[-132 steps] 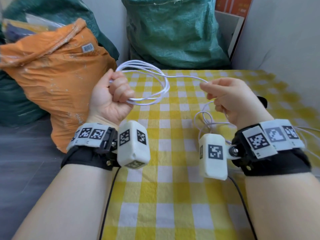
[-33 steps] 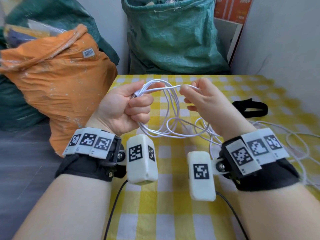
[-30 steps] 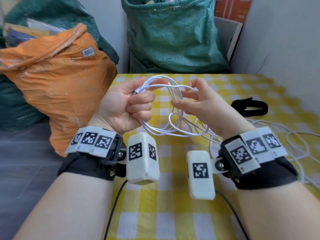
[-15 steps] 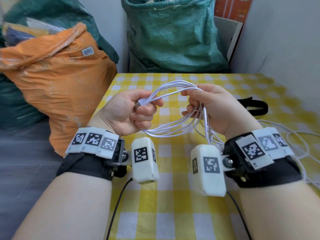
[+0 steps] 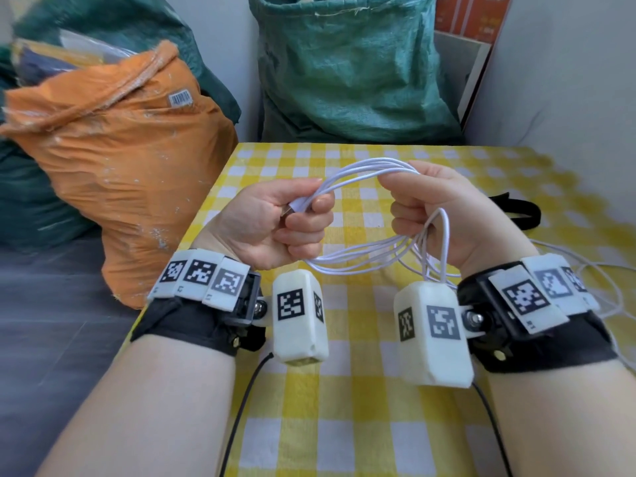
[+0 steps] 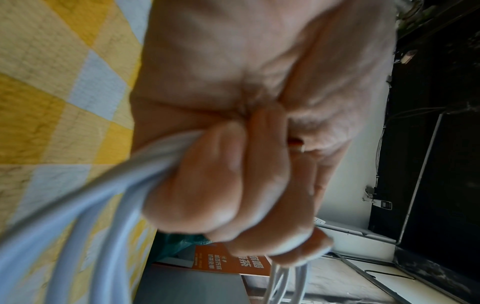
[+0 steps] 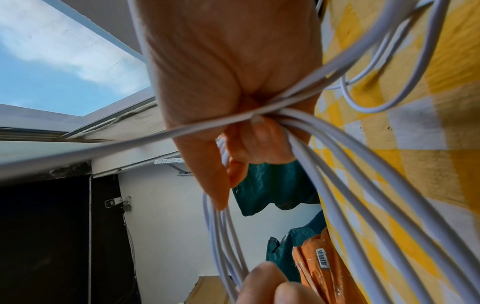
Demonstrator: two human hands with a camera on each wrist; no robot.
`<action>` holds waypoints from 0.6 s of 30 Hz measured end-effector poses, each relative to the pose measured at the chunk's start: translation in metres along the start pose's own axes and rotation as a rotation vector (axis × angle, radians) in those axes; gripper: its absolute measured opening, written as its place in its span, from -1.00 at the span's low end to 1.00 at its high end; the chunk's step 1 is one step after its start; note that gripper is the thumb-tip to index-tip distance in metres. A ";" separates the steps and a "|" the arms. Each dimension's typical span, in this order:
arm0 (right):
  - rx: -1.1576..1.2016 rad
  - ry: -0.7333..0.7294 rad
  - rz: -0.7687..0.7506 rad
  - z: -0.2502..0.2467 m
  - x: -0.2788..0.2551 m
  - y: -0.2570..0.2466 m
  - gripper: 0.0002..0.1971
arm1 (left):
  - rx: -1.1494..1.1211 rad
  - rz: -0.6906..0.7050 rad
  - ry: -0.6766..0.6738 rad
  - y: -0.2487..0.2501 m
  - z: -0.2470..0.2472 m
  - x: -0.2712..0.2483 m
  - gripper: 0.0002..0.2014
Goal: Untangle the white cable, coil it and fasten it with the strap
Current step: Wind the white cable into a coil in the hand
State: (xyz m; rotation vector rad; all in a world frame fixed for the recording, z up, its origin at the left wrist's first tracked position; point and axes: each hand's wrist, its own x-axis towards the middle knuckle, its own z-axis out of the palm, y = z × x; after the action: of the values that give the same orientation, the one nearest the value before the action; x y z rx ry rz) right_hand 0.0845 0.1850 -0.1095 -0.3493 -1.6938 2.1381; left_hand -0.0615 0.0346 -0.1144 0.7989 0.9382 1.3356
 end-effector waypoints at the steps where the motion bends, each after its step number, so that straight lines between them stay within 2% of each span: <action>1: 0.003 -0.027 0.000 0.000 -0.001 0.000 -0.83 | 0.003 0.005 0.005 0.000 0.000 -0.001 -0.63; 4: -0.007 -0.063 0.011 0.005 -0.004 -0.001 -0.81 | -0.001 0.013 0.032 -0.001 -0.003 -0.003 -0.63; 7: -0.020 -0.033 0.010 0.011 -0.004 -0.002 -0.79 | 0.002 0.003 0.038 -0.001 -0.003 -0.003 -0.58; 14: -0.108 0.041 -0.035 0.013 0.000 0.001 -0.73 | 0.129 -0.012 -0.083 -0.001 0.001 -0.004 -0.56; 18: -0.258 0.025 -0.032 0.004 0.001 0.003 -0.78 | 0.056 0.074 -0.001 0.005 -0.001 -0.009 -0.57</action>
State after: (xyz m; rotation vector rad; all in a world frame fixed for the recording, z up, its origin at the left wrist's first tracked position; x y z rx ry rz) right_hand 0.0813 0.1814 -0.1109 -0.4153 -1.9511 1.8869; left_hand -0.0647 0.0264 -0.1091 0.8846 0.9572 1.3776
